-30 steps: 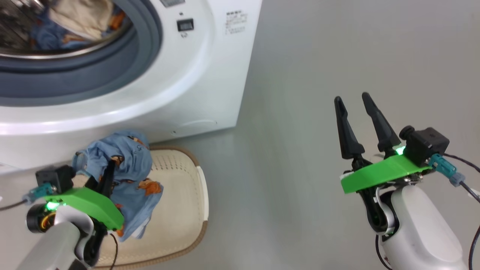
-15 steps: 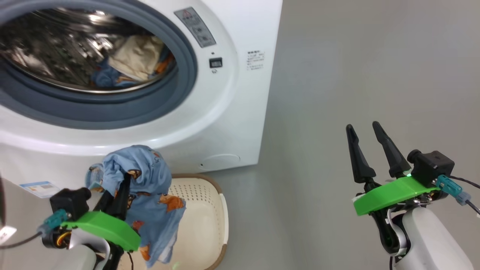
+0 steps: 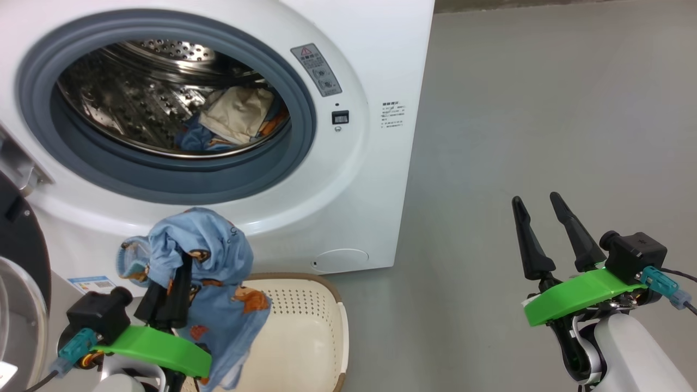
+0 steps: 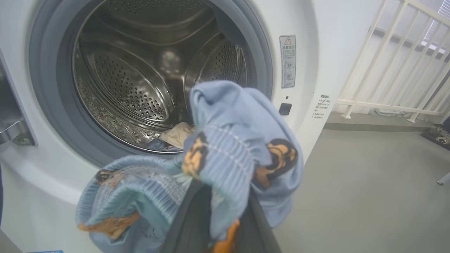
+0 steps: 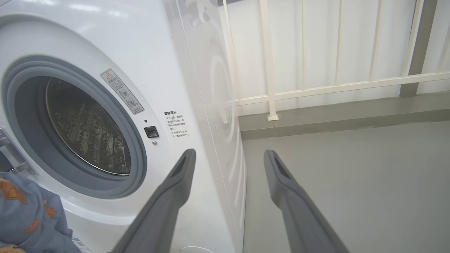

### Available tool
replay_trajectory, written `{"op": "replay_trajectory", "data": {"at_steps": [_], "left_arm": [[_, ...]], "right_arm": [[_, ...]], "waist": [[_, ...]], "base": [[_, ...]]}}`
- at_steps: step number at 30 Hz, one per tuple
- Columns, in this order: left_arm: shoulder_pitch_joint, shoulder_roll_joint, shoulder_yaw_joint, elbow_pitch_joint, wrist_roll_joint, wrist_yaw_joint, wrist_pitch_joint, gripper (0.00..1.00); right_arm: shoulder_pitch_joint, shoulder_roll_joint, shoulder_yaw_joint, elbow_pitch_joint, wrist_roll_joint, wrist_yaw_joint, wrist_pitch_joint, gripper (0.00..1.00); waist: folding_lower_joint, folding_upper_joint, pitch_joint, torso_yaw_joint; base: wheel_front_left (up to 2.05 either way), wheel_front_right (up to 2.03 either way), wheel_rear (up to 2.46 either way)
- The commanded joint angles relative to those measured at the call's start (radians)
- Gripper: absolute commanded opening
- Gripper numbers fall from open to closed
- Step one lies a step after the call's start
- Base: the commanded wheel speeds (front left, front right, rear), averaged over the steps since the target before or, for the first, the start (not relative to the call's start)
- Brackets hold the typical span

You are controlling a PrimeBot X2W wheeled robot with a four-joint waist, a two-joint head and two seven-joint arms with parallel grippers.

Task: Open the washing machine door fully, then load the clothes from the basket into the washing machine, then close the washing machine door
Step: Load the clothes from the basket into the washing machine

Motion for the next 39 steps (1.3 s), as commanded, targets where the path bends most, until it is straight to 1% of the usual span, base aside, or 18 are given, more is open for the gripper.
{"op": "replay_trajectory", "data": {"at_steps": [1,12,20,22,28,34,39], "left_arm": [[-0.019,0.030,0.043,-0.039,0.013,0.009,-0.010,0.00],[-0.017,0.045,0.050,-0.085,0.010,0.031,0.002,0.00],[-0.069,0.057,0.060,-0.080,0.004,0.028,0.014,0.00],[-0.098,0.058,0.062,-0.068,-0.001,0.020,0.017,0.00],[-0.237,0.070,0.072,0.021,-0.005,-0.018,0.025,0.00],[-0.409,0.079,0.079,0.165,-0.003,-0.054,0.033,0.00],[-0.570,0.100,0.070,0.309,0.024,-0.083,0.028,0.00]], "right_arm": [[0.002,-0.012,0.023,-0.019,0.010,0.006,-0.008,1.00],[-0.002,-0.026,0.035,-0.023,0.021,0.006,-0.008,1.00],[-0.015,-0.028,0.037,-0.038,0.018,0.006,-0.008,1.00],[-0.019,-0.026,0.036,-0.042,0.015,0.006,-0.008,1.00],[-0.045,-0.021,0.045,-0.061,0.001,0.006,-0.008,1.00],[-0.076,-0.008,0.037,-0.086,-0.021,0.006,-0.008,1.00],[-0.099,0.011,0.027,-0.113,-0.046,0.006,-0.008,1.00]], "waist": [[0.0000,0.0000,-0.009,0.004],[0.0000,0.0000,-0.006,-0.005],[0.0000,0.0000,0.025,-0.014],[0.0000,0.0000,0.040,-0.017],[0.0000,0.0000,0.122,-0.041],[0.0000,0.0000,0.235,-0.078],[0.0000,0.0000,0.344,-0.111]], "base": [[0.00,0.00,0.00],[0.00,0.00,0.00],[0.00,0.00,0.00],[0.00,0.00,0.00],[0.00,0.00,0.00],[0.00,0.00,0.00],[0.00,0.00,0.00]]}}
